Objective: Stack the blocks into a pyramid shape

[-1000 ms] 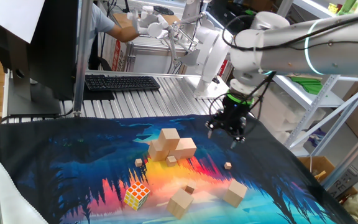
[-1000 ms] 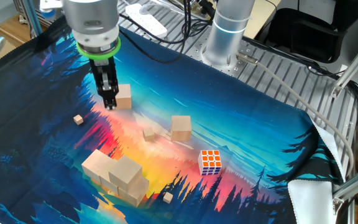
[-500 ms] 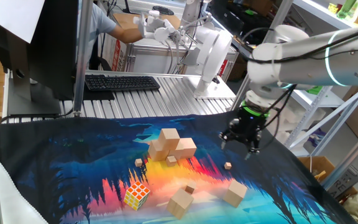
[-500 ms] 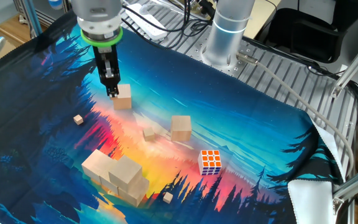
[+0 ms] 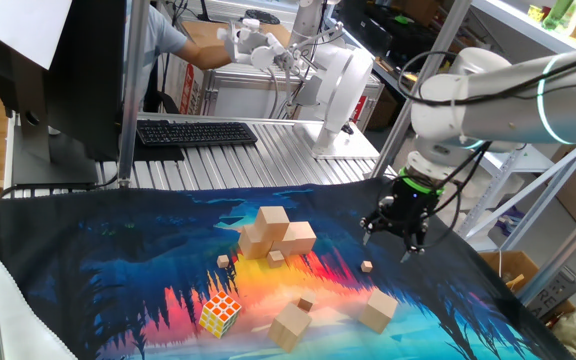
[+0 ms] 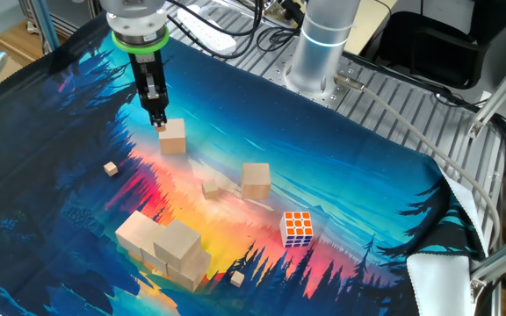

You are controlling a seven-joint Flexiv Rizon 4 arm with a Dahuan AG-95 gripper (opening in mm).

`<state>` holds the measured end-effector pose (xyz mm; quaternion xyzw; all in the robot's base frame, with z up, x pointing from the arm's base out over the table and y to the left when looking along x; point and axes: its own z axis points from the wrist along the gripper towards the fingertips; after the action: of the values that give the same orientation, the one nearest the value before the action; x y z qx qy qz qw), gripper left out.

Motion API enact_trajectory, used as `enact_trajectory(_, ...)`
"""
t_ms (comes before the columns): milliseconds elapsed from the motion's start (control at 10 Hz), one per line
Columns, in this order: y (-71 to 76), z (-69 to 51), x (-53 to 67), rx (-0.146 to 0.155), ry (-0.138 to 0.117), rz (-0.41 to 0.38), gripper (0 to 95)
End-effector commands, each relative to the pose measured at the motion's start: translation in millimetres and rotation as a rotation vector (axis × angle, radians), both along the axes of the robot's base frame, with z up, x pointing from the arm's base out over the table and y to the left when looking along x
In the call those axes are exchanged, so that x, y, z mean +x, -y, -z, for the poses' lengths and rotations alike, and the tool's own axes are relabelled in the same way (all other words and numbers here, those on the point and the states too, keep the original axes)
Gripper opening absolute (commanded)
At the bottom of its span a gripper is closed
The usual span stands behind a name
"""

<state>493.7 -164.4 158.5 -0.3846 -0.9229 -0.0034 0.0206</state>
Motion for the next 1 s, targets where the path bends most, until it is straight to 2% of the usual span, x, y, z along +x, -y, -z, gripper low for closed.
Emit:
enact_trajectory(100,0.0,1.0,2.4,0.025,-0.004,0.005,76.0)
enact_trajectory(300,0.0,1.0,2.4,0.048,0.003,0.010,76.0)
enact_trajectory(500,0.0,1.0,2.4,0.053,0.006,0.039,76.0)
enact_trajectory(700,0.0,1.0,2.4,0.035,-0.002,0.083,76.0)
enact_trajectory(800,0.0,1.0,2.4,-0.002,0.006,0.105,76.0)
enact_trajectory(900,0.0,1.0,2.4,-0.015,0.014,0.090,76.0)
enact_trajectory(1000,0.0,1.0,2.4,-0.015,0.015,0.086,76.0)
